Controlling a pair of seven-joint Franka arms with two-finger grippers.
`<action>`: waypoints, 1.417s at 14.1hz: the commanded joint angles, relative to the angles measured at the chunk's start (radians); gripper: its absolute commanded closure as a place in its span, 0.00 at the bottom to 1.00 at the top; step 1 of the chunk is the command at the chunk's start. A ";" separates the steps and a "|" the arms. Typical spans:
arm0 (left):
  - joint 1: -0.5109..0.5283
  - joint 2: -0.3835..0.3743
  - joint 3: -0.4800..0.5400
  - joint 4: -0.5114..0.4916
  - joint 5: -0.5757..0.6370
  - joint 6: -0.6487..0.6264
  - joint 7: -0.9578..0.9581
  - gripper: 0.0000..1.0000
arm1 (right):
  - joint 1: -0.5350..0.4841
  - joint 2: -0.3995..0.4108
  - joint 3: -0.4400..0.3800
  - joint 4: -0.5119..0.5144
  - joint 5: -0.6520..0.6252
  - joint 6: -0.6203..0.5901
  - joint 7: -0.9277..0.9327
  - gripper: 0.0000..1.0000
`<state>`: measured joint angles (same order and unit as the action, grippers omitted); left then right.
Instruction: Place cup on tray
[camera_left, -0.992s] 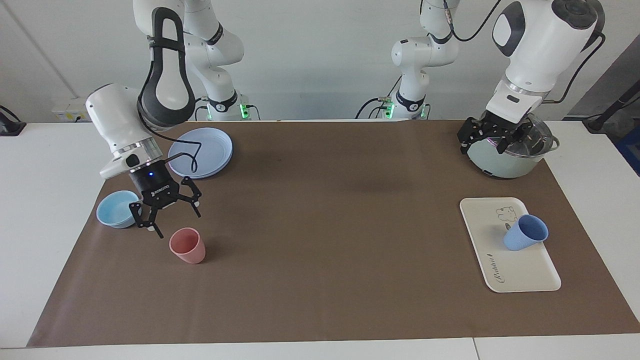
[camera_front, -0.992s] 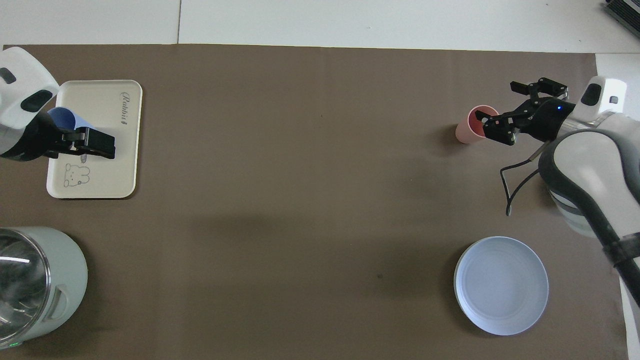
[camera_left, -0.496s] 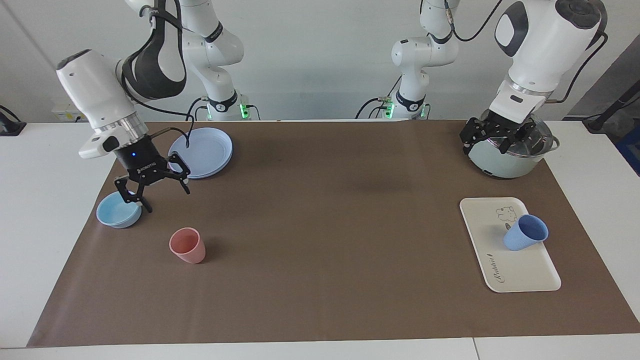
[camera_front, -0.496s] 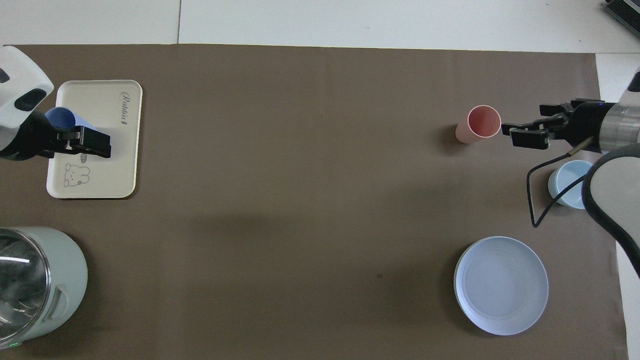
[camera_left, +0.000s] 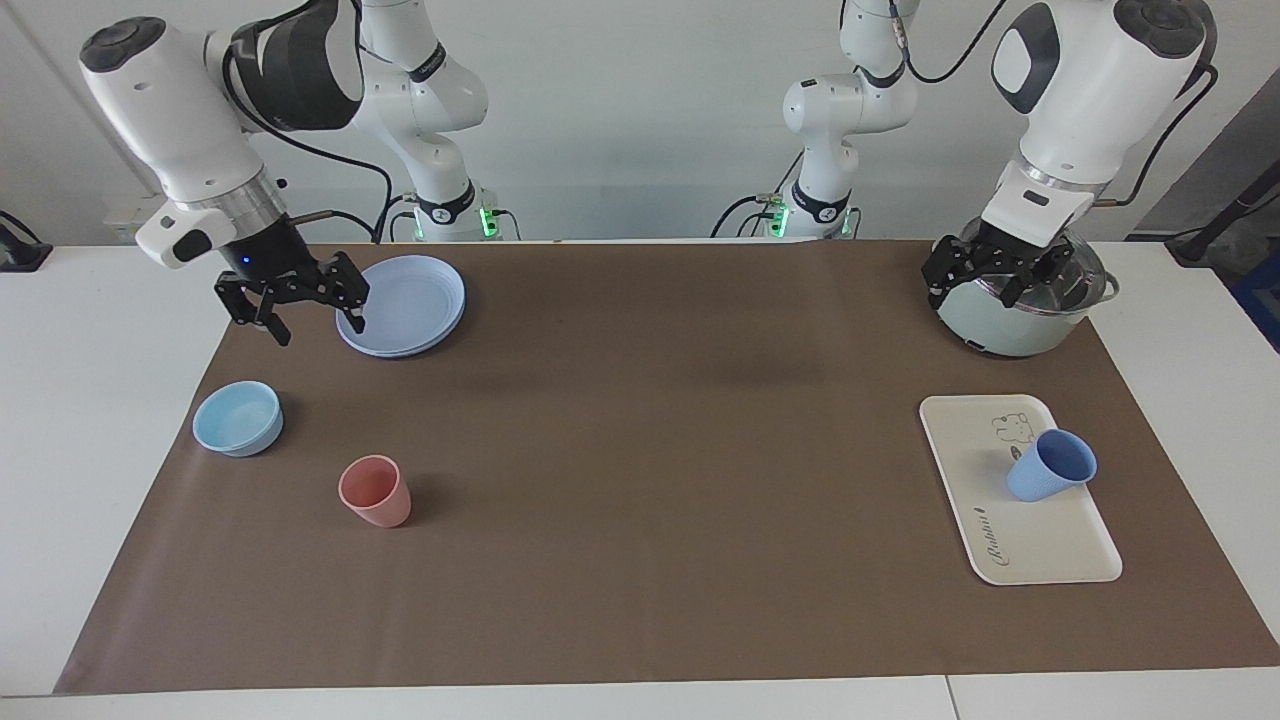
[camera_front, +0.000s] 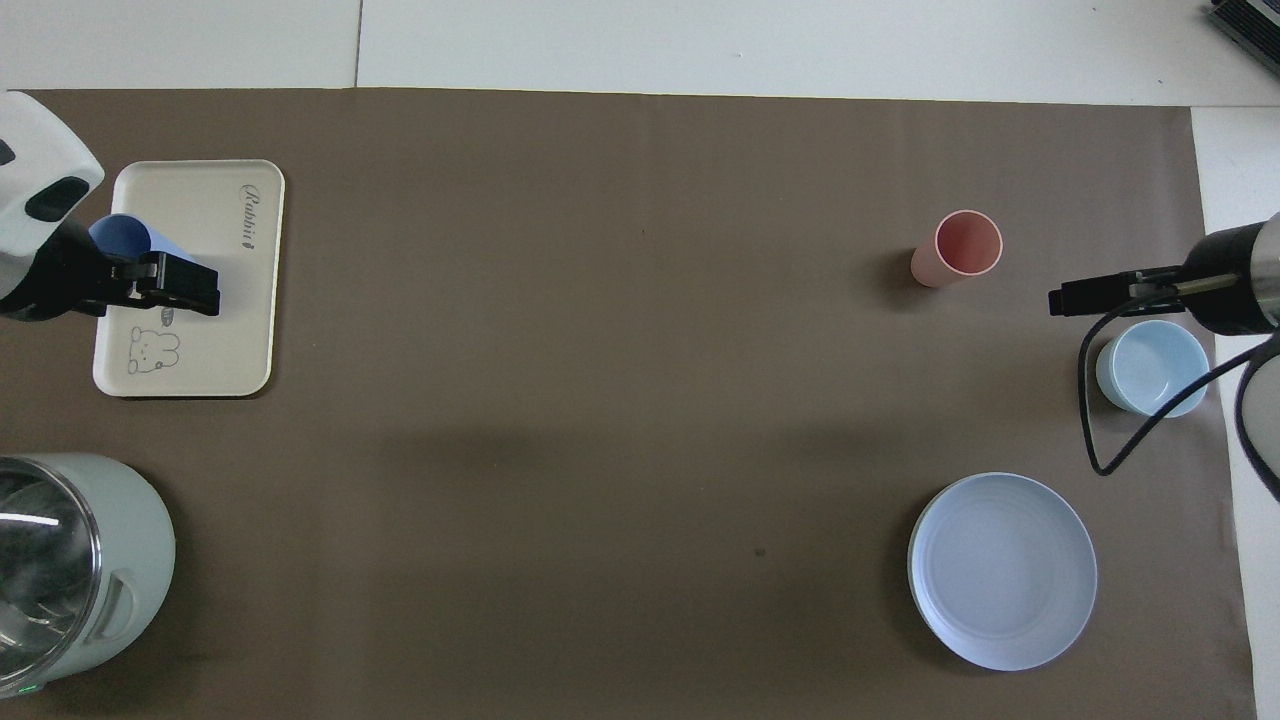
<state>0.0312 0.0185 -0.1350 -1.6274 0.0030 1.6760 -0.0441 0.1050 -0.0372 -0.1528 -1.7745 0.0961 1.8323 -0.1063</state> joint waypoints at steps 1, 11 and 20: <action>0.007 -0.012 -0.003 -0.015 -0.012 0.007 0.007 0.00 | -0.001 0.010 0.001 0.072 -0.047 -0.126 0.060 0.00; 0.007 -0.014 -0.003 -0.008 -0.005 0.001 0.007 0.00 | -0.075 -0.015 0.045 0.125 -0.084 -0.247 0.056 0.00; 0.007 -0.012 -0.006 0.003 -0.005 -0.001 0.007 0.00 | 0.016 -0.044 0.009 0.107 -0.107 -0.277 0.115 0.00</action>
<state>0.0312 0.0166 -0.1382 -1.6225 0.0030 1.6753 -0.0441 0.1063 -0.0513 -0.1261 -1.6328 0.0084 1.5447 0.0001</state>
